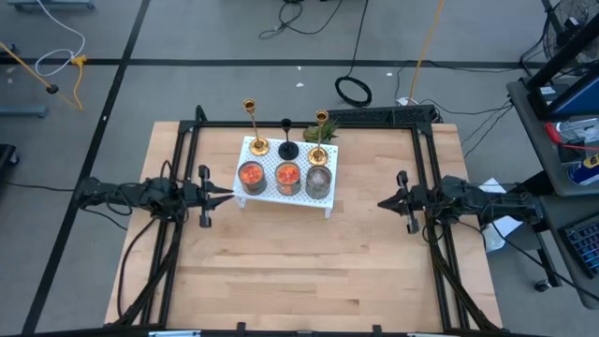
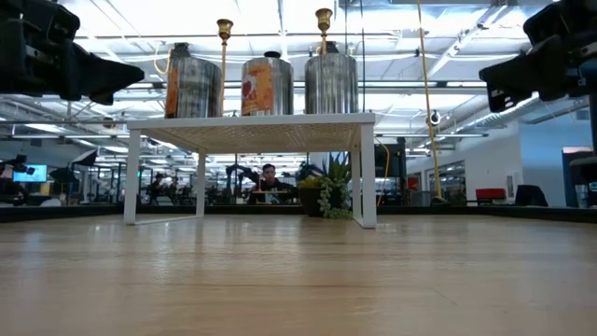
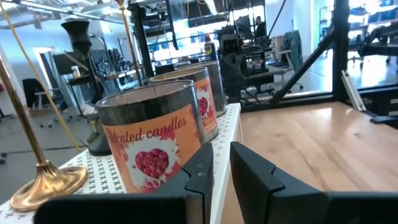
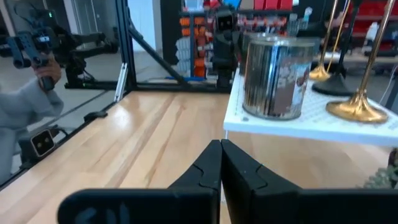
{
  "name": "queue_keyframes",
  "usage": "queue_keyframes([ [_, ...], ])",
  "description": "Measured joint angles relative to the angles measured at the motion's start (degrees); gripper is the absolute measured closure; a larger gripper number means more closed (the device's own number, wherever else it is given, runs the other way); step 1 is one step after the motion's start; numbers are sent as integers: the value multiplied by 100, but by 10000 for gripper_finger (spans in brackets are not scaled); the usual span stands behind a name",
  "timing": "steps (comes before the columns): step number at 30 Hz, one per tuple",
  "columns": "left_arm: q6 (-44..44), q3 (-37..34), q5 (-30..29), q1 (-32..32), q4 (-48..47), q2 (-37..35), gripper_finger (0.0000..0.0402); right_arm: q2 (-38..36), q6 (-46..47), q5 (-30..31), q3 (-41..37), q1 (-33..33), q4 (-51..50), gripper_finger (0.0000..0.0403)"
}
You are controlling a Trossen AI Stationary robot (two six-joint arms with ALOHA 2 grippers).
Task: Pick & Place candle stick holders
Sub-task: Return to Home Position
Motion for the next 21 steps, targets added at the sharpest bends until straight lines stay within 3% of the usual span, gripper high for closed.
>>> queue_keyframes([
  [10,-344,0,-1,0,-7,7,339,-4,-107,73,-773,0,1042,403],
  [16,-465,0,-1,0,-4,7,339,40,-130,1083,-775,2,843,402],
  [21,-476,0,-2,0,-2,9,339,53,-173,1200,-781,4,906,394],
])
